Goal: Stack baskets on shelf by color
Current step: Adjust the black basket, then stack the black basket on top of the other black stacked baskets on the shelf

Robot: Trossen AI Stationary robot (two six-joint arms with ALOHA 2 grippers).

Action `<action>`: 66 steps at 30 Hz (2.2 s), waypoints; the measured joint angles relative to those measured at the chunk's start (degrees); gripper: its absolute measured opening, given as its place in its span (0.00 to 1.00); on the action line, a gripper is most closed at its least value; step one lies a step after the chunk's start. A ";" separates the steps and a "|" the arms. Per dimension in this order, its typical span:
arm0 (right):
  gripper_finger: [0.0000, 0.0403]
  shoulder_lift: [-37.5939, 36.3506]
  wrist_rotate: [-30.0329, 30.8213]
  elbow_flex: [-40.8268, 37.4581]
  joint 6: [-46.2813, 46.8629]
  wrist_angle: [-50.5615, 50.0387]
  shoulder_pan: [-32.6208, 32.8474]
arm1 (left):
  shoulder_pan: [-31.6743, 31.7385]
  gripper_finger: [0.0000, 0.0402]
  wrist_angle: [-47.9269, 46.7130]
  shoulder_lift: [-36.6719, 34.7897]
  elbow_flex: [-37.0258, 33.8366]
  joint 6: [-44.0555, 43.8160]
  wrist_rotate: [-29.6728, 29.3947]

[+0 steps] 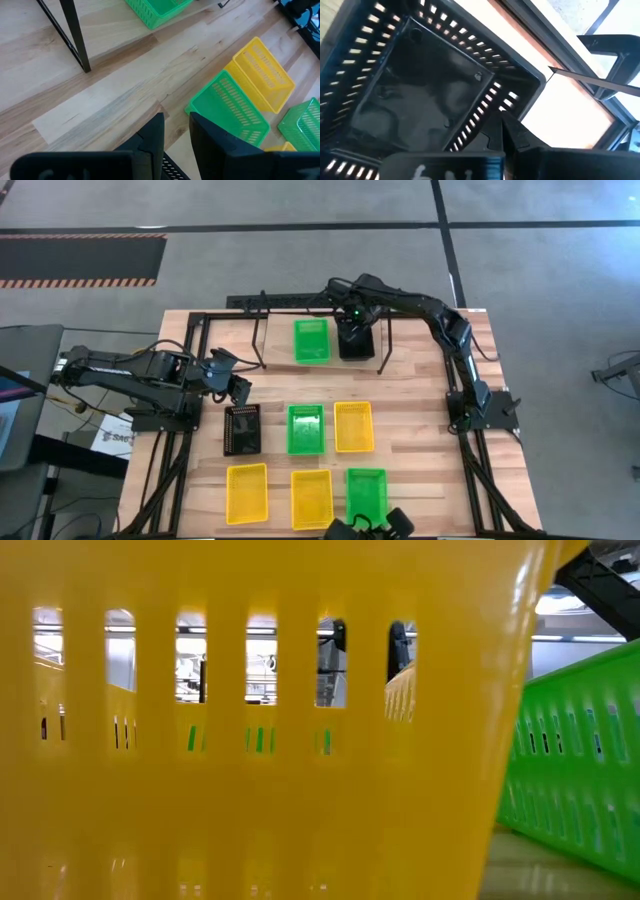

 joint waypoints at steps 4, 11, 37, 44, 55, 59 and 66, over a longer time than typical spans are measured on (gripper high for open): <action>0.00 -0.89 -0.42 0.00 0.85 -1.12 2.00 | -0.01 0.19 -0.94 0.00 0.00 0.00 -0.04; 0.00 -9.77 -0.53 0.04 5.12 -5.25 11.51 | -0.02 0.19 -6.85 0.00 0.00 -0.30 -0.04; 0.00 -34.71 18.97 0.04 47.34 -10.27 61.83 | -20.63 0.19 -21.93 3.72 0.00 -40.80 2.96; 0.00 -36.17 19.20 0.03 35.01 -10.26 59.76 | -27.34 0.19 -21.71 13.51 -0.04 -58.61 3.99; 0.00 -41.90 19.23 0.04 24.15 -10.26 59.73 | -28.11 0.19 -14.19 25.67 -0.04 -64.65 5.51; 0.00 -43.59 19.17 0.04 24.04 -10.25 61.33 | -28.05 0.22 -13.98 26.91 -0.04 -65.90 5.87; 0.00 -44.48 19.13 0.04 24.00 -10.24 64.14 | -26.77 0.31 -17.05 26.80 -0.04 -66.00 8.69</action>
